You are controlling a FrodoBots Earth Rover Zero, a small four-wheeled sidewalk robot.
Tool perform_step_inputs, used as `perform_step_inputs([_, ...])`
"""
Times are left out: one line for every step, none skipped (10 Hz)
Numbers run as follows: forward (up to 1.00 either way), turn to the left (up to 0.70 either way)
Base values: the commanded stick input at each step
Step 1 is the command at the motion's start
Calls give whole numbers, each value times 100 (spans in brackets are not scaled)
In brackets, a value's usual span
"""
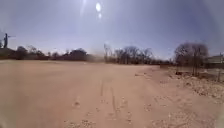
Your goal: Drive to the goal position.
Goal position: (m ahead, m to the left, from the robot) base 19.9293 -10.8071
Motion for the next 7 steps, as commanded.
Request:
perform_step_inputs([100,0])
perform_step_inputs([100,0])
perform_step_inputs([100,0])
perform_step_inputs([100,0])
perform_step_inputs([100,0])
perform_step_inputs([100,0])
perform_step_inputs([100,0])
